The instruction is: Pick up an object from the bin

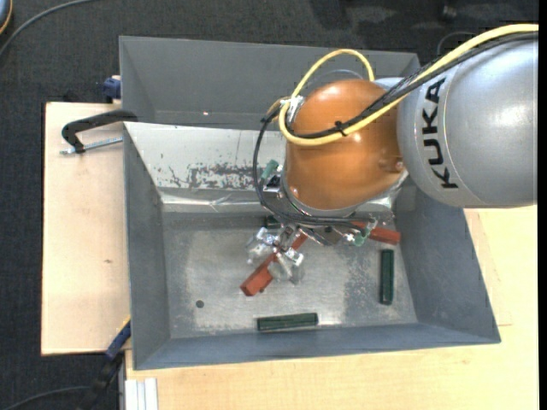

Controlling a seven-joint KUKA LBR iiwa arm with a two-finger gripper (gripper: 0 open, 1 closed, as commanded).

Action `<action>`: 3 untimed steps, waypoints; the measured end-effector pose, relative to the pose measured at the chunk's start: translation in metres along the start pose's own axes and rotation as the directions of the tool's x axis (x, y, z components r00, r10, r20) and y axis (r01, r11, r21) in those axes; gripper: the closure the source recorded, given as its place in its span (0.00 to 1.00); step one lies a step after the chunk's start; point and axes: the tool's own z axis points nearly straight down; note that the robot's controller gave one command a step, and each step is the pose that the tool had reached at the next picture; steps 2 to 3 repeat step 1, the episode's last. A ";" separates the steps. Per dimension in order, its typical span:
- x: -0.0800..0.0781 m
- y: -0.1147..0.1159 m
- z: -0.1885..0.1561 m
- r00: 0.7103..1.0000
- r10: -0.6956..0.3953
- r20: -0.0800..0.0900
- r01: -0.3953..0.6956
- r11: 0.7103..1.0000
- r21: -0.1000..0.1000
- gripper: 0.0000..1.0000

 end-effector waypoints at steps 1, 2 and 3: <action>-0.042 -0.028 -0.032 0.999 0.037 -0.001 -0.037 0.999 -0.001 1.00; -0.042 -0.028 -0.032 0.999 0.037 -0.001 -0.037 0.999 -0.001 1.00; -0.042 -0.028 -0.032 0.999 0.037 -0.001 -0.037 0.999 -0.001 1.00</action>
Offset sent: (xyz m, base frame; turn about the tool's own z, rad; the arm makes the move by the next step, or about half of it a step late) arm 0.0437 0.0140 0.0292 0.0341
